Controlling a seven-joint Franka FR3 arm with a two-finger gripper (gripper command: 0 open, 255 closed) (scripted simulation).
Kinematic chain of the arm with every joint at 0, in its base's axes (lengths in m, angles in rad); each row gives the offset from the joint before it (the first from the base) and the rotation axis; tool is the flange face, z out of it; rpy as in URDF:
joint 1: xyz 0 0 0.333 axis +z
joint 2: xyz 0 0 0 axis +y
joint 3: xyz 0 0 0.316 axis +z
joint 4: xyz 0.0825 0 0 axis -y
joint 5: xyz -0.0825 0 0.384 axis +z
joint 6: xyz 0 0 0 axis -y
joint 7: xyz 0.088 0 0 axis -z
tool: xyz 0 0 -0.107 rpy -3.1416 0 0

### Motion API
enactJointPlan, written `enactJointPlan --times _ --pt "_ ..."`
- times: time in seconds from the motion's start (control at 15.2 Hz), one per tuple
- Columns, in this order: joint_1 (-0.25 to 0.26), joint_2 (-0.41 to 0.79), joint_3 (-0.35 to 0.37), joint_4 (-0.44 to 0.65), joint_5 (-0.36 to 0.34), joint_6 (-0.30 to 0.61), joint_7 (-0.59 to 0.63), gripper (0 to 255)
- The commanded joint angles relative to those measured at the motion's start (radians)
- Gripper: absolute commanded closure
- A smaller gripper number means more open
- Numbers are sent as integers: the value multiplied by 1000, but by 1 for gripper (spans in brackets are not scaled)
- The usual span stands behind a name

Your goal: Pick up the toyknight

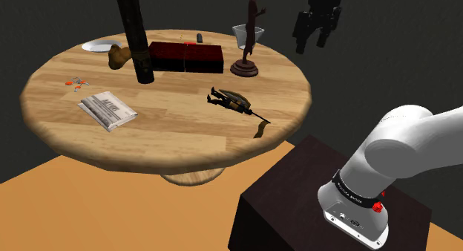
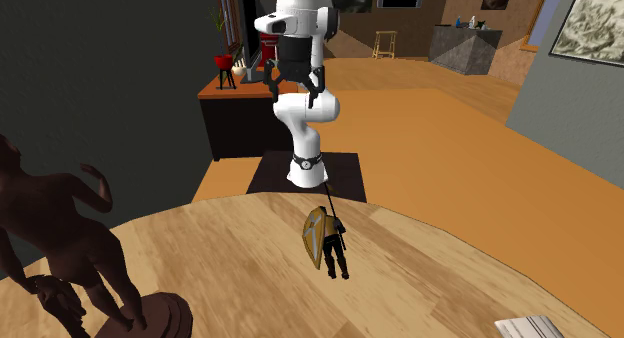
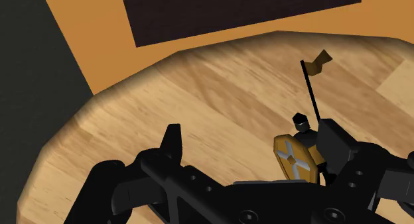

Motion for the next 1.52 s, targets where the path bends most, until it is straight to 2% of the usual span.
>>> enactJointPlan --times 0.0,0.4,0.79,1.45 --pt "0 0 0 0 0 0 0 0" --pt "16 228 78 63 -23 99 45 0" --pt "28 472 151 168 -75 163 102 0" --pt "76 907 230 433 -224 175 209 0"
